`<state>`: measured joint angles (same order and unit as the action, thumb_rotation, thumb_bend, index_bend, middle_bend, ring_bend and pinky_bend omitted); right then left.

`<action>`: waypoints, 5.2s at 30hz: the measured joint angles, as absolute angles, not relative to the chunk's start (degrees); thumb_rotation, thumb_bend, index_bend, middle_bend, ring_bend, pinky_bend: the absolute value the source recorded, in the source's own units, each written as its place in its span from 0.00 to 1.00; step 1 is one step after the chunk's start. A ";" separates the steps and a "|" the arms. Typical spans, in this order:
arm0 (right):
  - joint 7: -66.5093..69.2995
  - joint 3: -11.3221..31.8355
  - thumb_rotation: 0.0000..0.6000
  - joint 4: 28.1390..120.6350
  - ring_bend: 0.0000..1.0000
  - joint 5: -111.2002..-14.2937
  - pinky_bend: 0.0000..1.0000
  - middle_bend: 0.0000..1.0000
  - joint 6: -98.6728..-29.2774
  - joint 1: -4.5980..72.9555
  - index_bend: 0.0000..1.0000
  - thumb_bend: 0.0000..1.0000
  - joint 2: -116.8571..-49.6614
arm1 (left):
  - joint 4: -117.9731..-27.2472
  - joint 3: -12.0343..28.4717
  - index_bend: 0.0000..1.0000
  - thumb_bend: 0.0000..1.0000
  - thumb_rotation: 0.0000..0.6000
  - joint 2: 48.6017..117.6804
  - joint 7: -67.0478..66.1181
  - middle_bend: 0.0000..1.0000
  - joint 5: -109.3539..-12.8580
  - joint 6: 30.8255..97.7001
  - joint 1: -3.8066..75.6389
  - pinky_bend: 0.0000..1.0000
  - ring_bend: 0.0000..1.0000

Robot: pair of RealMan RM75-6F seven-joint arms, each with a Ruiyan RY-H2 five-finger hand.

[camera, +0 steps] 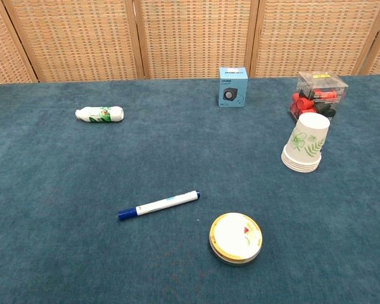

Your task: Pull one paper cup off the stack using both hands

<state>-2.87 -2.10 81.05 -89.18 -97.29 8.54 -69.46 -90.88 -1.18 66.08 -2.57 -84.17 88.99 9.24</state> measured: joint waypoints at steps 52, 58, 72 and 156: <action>-11.67 11.69 1.00 77.84 0.30 -60.18 0.48 0.41 -42.07 45.22 0.34 0.31 -79.83 | -85.55 4.97 0.00 0.14 1.00 69.18 -3.98 0.00 -80.28 83.70 9.60 0.00 0.00; -12.22 11.15 1.00 75.54 0.38 -60.53 0.58 0.50 -43.36 45.56 0.45 0.40 -81.44 | -85.44 5.16 0.00 0.14 1.00 69.28 -4.15 0.00 -80.10 83.30 9.64 0.00 0.00; -6.88 11.86 1.00 78.02 0.44 -62.50 0.67 0.56 -45.39 44.43 0.51 0.51 -80.14 | -85.44 5.83 0.00 0.14 1.00 69.36 -4.73 0.00 -81.08 82.80 10.62 0.00 0.00; 32.65 28.75 1.00 89.74 0.44 -48.87 0.67 0.56 -36.01 44.93 0.52 0.60 -80.46 | -42.48 13.18 0.61 0.52 1.00 112.10 2.93 0.00 -93.57 81.05 54.83 0.00 0.00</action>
<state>32.65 28.75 89.74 -48.87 -36.01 44.93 -80.46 -42.48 13.18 112.10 2.93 -93.57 81.05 54.83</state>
